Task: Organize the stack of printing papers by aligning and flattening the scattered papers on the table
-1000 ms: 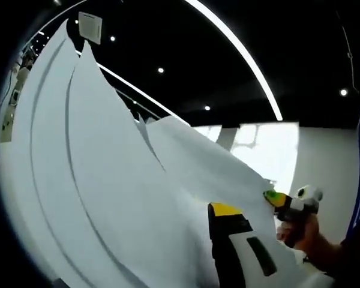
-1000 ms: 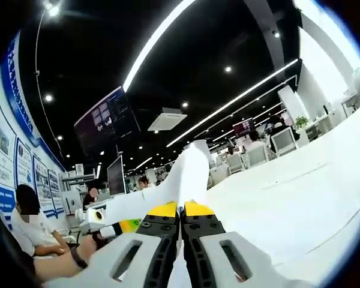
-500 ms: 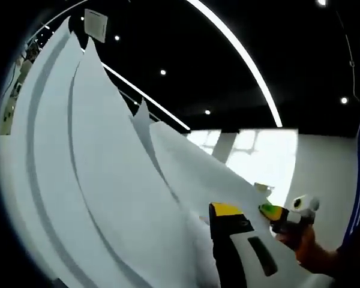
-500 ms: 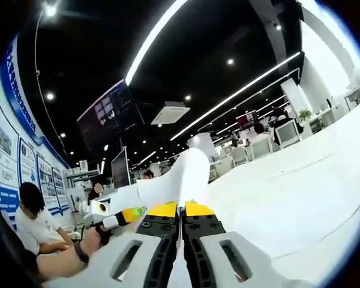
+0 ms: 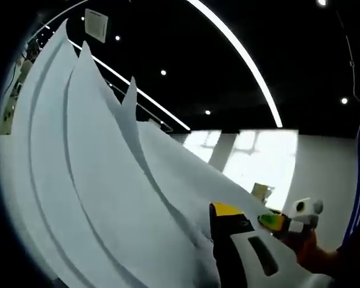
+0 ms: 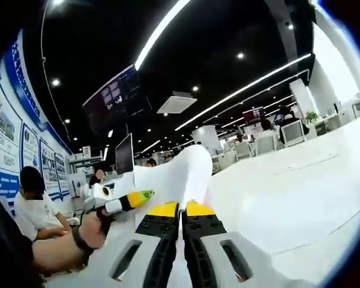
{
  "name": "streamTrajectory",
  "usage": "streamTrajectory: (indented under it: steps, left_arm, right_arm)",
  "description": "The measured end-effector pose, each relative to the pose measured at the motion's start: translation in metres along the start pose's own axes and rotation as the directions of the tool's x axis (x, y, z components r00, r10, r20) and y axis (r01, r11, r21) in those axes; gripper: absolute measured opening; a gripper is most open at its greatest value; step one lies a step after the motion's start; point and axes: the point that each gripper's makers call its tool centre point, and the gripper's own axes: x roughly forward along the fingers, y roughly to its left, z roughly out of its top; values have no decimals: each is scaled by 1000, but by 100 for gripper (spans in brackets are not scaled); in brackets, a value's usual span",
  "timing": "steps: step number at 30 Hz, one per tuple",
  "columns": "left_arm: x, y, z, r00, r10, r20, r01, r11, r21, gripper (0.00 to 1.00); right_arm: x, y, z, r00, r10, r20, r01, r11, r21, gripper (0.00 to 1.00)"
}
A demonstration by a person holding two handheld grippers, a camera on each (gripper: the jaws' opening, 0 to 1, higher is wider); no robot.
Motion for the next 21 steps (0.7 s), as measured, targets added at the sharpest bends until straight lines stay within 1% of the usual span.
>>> streamTrajectory:
  steps: [4,7,9,10,11,12,14,18,19,21]
  left_arm:
    - [0,0,1,1000,1,4,-1,1000,-5,25]
    - [0,0,1,1000,0,5,0,1000,-6,25]
    - [0,-1,1,1000,-2,5,2,1000,-8,25]
    - [0,-1,1,1000,-1,5,1,1000,-8,26]
    - [0,0,1,1000,-1,5,1,1000,-9,26]
    - [0,-1,1,1000,-1,5,1,1000,-10,26]
    - [0,-1,2,1000,-4,11,4,1000,-14,29]
    - [0,-2,4,1000,-15,21,15,999,-38,33]
    - [-1,-4,7,999,-30,36,32,997,-69,33]
    - [-2,-4,8,999,-34,41,37,996,-76,34]
  right_arm:
    - [3,5,-6,999,4,-35,-6,998,-70,0]
    - [5,7,-10,998,8,-56,-13,995,-99,0]
    - [5,7,-11,998,14,-64,-21,995,-103,0]
    - [5,7,-12,998,18,-68,-24,995,-92,0]
    - [5,8,-12,997,24,-67,-29,997,-75,0]
    - [4,10,-9,997,41,-58,-43,999,-25,0]
    - [2,9,-4,998,47,-43,-47,999,10,0]
    - [2,7,-3,999,36,-36,-36,999,-5,0]
    - [1,2,-2,999,12,-37,-14,999,-50,0]
    - [2,-2,-3,999,3,-32,-5,999,-51,0]
